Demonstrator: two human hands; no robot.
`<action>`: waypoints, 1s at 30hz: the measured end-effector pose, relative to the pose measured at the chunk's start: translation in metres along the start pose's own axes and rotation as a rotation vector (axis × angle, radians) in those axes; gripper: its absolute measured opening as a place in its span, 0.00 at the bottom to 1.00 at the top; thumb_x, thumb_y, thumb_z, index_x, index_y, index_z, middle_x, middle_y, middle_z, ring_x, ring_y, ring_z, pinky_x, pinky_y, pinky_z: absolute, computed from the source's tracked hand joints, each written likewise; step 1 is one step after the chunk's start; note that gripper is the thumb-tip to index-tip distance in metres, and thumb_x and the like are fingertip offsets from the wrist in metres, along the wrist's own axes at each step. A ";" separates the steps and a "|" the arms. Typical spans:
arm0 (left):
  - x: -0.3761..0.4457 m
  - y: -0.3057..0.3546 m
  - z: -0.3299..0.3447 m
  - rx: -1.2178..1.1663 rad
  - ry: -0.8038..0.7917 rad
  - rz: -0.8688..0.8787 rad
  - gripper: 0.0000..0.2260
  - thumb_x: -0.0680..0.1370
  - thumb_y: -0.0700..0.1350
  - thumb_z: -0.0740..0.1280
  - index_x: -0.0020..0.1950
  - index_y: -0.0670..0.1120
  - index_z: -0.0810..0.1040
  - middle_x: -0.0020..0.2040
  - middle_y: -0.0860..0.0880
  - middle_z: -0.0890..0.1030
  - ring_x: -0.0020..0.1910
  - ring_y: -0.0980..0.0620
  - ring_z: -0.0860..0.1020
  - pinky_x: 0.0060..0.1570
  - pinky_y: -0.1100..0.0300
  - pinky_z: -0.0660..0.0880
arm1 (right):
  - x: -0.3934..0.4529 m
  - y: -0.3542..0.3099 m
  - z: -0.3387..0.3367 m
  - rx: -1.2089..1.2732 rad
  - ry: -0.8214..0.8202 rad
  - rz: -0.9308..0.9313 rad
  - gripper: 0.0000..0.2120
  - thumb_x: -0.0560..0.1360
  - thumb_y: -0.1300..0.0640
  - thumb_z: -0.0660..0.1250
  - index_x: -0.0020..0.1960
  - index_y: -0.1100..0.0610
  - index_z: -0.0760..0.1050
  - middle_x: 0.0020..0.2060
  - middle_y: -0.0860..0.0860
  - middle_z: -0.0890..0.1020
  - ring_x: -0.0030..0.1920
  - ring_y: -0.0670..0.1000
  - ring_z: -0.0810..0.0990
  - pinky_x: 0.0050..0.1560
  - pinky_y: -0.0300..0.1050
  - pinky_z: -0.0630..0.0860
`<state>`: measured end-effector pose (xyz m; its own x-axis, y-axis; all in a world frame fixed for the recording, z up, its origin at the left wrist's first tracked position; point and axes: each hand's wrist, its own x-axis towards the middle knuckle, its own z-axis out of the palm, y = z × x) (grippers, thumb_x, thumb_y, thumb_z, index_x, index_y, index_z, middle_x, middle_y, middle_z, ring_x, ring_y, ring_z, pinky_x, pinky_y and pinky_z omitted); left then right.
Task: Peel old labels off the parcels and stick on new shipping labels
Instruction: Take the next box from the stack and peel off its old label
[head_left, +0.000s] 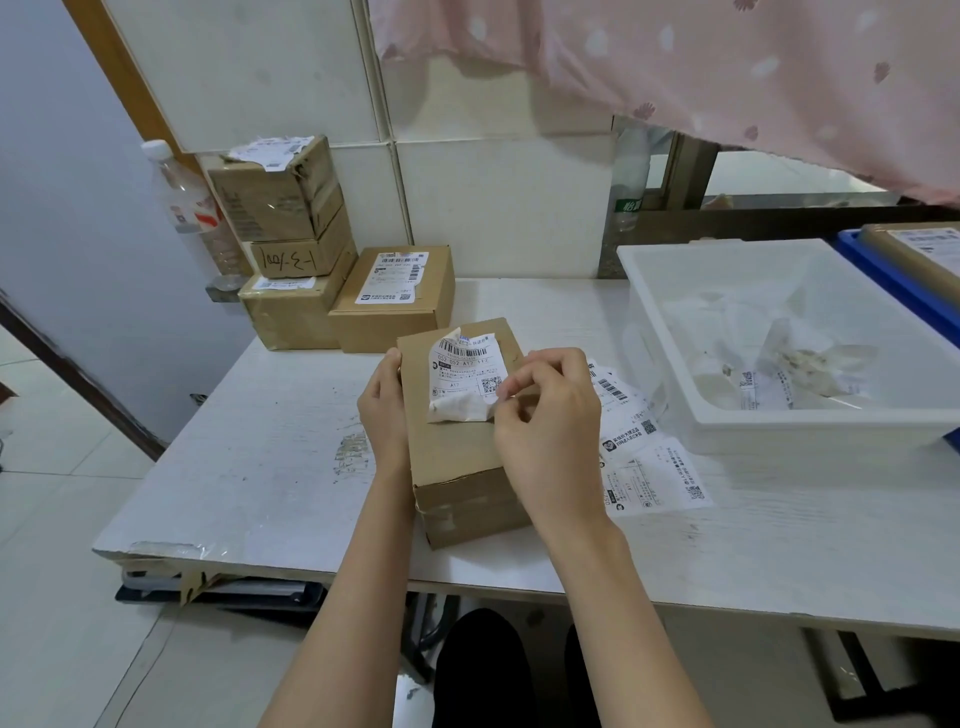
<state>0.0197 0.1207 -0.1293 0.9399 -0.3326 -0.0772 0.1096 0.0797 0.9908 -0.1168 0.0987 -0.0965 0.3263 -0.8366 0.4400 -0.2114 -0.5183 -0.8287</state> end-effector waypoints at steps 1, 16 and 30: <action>0.000 0.000 0.000 -0.004 0.006 -0.010 0.17 0.81 0.49 0.63 0.32 0.48 0.67 0.30 0.51 0.69 0.33 0.53 0.66 0.35 0.58 0.64 | 0.000 -0.001 -0.001 0.017 -0.006 0.006 0.08 0.71 0.73 0.65 0.39 0.62 0.76 0.48 0.49 0.71 0.42 0.39 0.76 0.42 0.28 0.72; -0.001 0.002 -0.002 0.023 -0.021 0.008 0.18 0.82 0.48 0.61 0.32 0.48 0.67 0.22 0.57 0.68 0.24 0.60 0.66 0.24 0.67 0.63 | 0.008 -0.001 -0.003 0.195 0.004 0.150 0.09 0.79 0.67 0.61 0.49 0.56 0.77 0.50 0.48 0.75 0.48 0.37 0.74 0.46 0.25 0.67; -0.002 -0.001 0.000 -0.011 0.001 0.022 0.17 0.82 0.47 0.61 0.33 0.47 0.69 0.29 0.53 0.69 0.29 0.57 0.66 0.26 0.67 0.63 | 0.049 -0.003 0.003 -0.258 -0.312 0.180 0.17 0.74 0.64 0.63 0.61 0.56 0.76 0.57 0.49 0.63 0.55 0.55 0.76 0.49 0.42 0.70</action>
<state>0.0173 0.1214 -0.1300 0.9425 -0.3295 -0.0555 0.0926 0.0977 0.9909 -0.0974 0.0595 -0.0732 0.5171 -0.8447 0.1382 -0.5005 -0.4294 -0.7518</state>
